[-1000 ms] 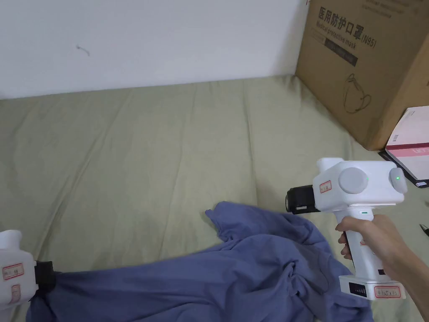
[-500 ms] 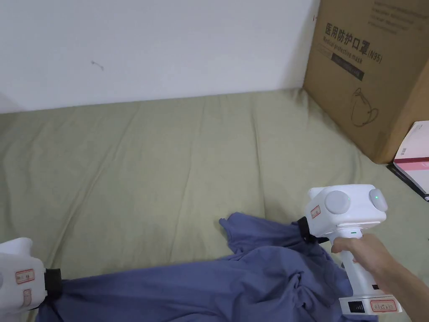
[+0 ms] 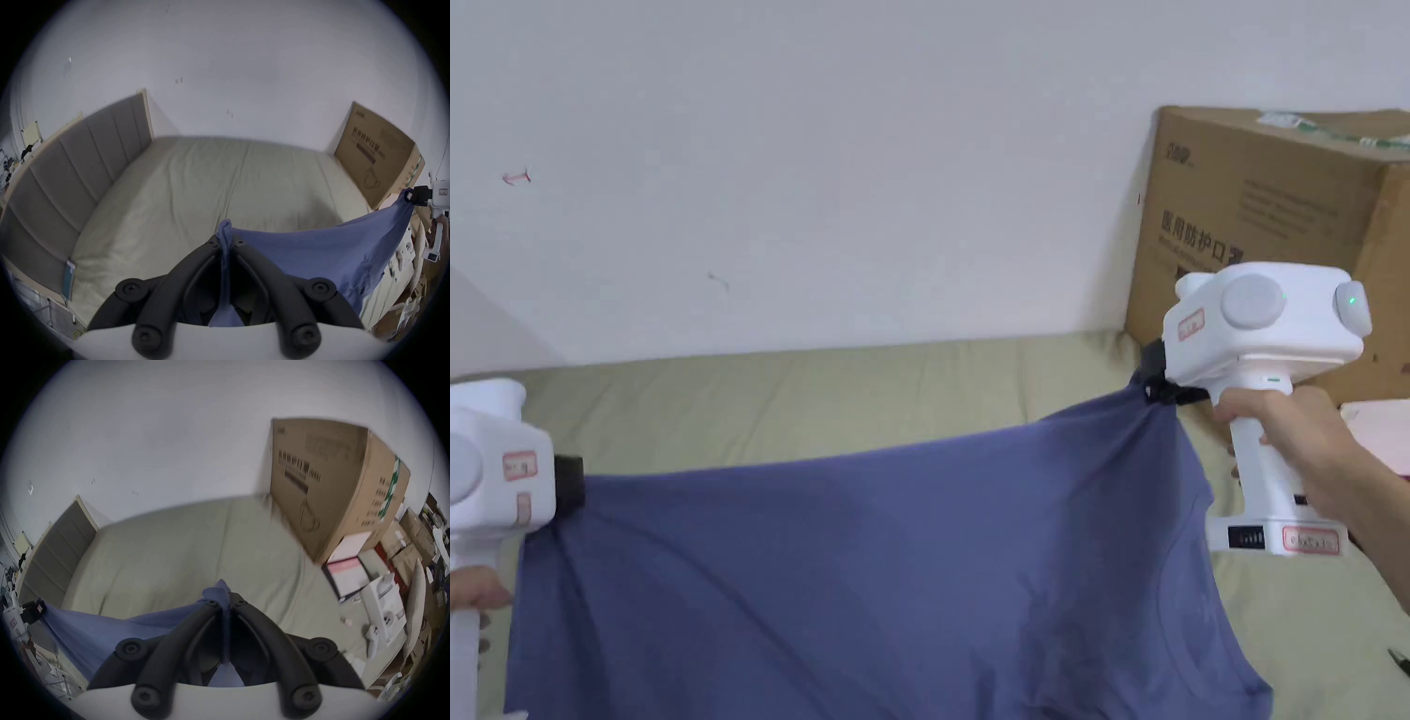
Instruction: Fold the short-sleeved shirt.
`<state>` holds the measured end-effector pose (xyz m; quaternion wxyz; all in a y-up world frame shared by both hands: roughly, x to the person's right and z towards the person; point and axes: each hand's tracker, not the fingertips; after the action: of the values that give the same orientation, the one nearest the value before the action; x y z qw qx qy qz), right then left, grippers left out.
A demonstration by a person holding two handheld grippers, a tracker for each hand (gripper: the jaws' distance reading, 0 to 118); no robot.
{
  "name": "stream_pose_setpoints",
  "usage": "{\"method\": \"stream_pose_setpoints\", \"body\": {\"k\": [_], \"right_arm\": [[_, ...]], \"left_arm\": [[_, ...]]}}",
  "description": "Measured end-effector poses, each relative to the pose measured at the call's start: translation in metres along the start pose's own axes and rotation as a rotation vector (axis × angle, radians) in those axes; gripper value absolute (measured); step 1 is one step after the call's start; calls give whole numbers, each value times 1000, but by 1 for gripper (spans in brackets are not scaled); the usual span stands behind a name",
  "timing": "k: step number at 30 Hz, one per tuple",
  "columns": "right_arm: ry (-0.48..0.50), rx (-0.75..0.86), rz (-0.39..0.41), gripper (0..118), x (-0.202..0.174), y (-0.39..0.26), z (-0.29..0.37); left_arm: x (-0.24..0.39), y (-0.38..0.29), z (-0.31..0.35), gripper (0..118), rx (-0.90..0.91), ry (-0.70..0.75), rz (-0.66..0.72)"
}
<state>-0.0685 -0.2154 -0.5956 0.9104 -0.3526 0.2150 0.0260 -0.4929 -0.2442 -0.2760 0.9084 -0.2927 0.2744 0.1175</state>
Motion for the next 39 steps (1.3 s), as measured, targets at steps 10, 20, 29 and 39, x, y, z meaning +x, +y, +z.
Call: {"method": "stream_pose_setpoints", "body": {"k": [10,20,29,39], "right_arm": [[1,204,-116,3,-19,121,48],[-11,411,-139,3,-49,219,93],[-36,460,-125,3,-62,226,90],[-141,214,-13,3,-59,136,-71]], "left_arm": [[22,135,30,3,254,66,-58],[30,254,37,3,404,84,-14],[39,274,11,3,455,120,11],[47,173,-142,3,207,235,-88]]}}
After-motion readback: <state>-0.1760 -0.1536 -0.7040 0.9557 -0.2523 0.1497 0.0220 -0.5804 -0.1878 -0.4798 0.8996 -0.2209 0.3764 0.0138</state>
